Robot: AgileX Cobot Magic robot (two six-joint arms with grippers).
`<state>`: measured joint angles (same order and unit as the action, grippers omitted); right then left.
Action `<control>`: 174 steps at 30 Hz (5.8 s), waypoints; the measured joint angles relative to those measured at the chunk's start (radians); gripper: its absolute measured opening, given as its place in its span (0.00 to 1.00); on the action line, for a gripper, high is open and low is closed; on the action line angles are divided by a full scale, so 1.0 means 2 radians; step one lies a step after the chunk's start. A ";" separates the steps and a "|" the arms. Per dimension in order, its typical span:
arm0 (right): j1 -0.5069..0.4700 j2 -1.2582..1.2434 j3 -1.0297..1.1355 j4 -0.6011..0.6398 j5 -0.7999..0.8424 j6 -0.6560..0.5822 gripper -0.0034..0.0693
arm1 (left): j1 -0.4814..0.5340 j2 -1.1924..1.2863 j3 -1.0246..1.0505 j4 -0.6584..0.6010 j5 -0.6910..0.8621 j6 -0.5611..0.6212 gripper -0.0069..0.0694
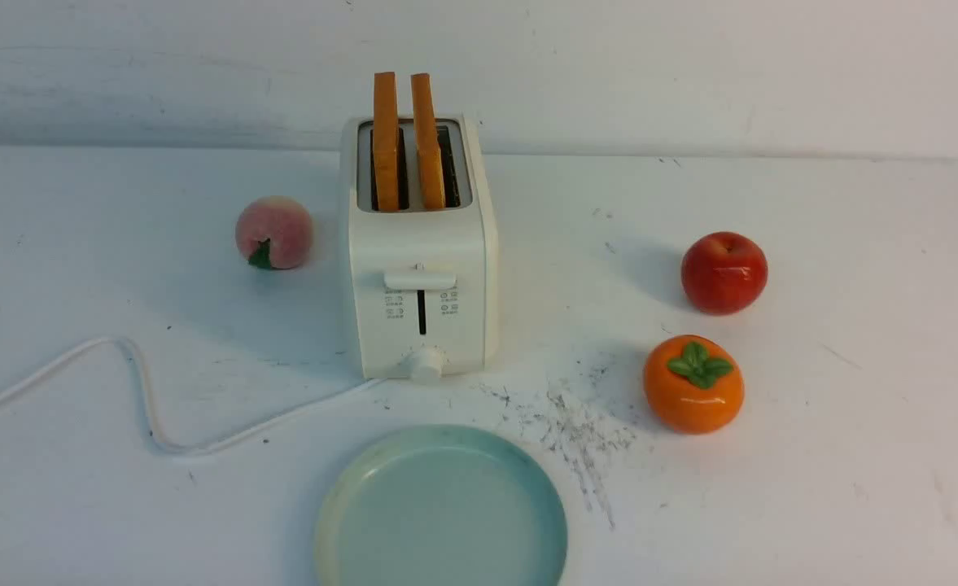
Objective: Take toasted bread from bread machine on white table place on plate.
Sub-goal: 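Grasp the toast slice in the toaster and pull it up out of the slot with the right gripper, then place the held slice of bread on top of the slice on the plate with the right gripper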
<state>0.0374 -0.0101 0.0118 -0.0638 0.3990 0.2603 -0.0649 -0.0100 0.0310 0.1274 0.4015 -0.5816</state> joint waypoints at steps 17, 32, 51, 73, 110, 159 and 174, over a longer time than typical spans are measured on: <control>0.000 0.000 0.000 0.000 0.000 0.000 0.38 | 0.000 0.000 0.000 0.000 0.000 0.000 0.40; 0.000 0.000 0.000 0.000 0.000 0.000 0.38 | 0.000 0.000 0.000 0.000 0.000 0.000 0.40; 0.000 0.000 0.000 -0.017 -0.001 -0.004 0.38 | 0.000 0.000 0.000 0.000 0.000 0.000 0.40; 0.000 0.000 0.006 0.327 -0.086 0.244 0.38 | 0.000 0.000 0.000 -0.028 -0.008 0.000 0.40; 0.139 0.816 -0.761 0.412 0.398 -0.374 0.04 | 0.000 0.000 0.000 -0.179 -0.008 -0.001 0.40; 0.283 1.119 -1.164 0.007 0.189 -0.146 0.20 | 0.000 0.000 0.000 -0.184 -0.008 -0.002 0.40; 0.283 0.900 -1.166 -0.129 0.411 -0.136 0.20 | 0.000 0.000 0.000 -0.183 -0.008 -0.002 0.40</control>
<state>0.6029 1.7904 -2.3201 -0.3209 1.2205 -0.0122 -0.0649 -0.0100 0.0310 -0.2396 0.3864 -0.5858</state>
